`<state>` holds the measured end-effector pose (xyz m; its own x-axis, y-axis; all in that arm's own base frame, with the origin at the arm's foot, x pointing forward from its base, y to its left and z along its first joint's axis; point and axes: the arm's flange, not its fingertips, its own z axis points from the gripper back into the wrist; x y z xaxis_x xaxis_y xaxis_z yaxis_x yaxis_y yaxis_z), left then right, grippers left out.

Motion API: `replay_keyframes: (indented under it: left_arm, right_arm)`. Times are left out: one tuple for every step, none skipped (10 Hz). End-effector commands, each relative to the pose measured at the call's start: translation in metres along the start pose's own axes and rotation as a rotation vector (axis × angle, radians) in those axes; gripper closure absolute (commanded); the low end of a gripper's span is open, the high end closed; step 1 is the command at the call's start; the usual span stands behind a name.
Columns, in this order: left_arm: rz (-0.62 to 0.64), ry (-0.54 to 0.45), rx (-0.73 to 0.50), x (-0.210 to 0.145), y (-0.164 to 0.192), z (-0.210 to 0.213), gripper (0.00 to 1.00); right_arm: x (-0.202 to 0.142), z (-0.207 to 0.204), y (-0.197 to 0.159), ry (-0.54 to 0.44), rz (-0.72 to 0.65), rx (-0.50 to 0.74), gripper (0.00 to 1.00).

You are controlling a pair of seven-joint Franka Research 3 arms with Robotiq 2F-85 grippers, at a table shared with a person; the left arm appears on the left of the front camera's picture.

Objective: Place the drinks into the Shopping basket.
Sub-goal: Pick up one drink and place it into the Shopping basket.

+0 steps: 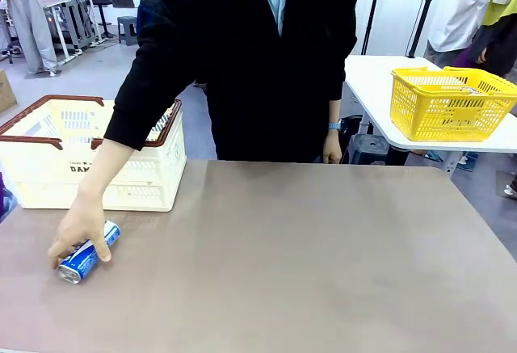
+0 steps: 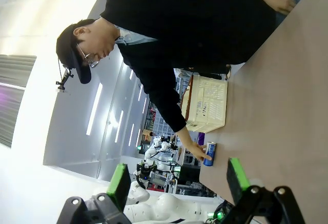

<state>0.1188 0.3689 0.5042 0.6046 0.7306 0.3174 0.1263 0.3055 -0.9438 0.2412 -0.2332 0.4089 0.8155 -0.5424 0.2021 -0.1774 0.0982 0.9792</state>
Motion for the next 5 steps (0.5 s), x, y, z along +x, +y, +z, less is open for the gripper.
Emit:
replay_keyframes:
  left_arm:
    - [0.04,-0.024,0.005,0.0066,0.016,0.0001,0.0]
    - [0.051,-0.034,0.005,0.0069,0.0194,0.0032,0.0]
    - [0.054,-0.053,-0.016,0.0074,0.0193,0.007,0.0]
    - [0.047,-0.065,-0.02,0.0077,0.0172,0.0084,0.0]
    - [0.045,-0.061,-0.022,0.0094,0.016,0.0067,0.0]
  right_arm:
    - [-0.0021,0.0012,0.0017,0.009,0.027,0.003,0.0]
    - [-0.0021,0.0012,0.0017,0.009,0.027,0.003,0.0]
    - [-0.0021,0.0012,0.0017,0.009,0.027,0.003,0.0]
    - [-0.0021,0.0012,0.0017,0.009,0.027,0.003,0.0]
    - [-0.0021,0.0012,0.0017,0.009,0.027,0.003,0.0]
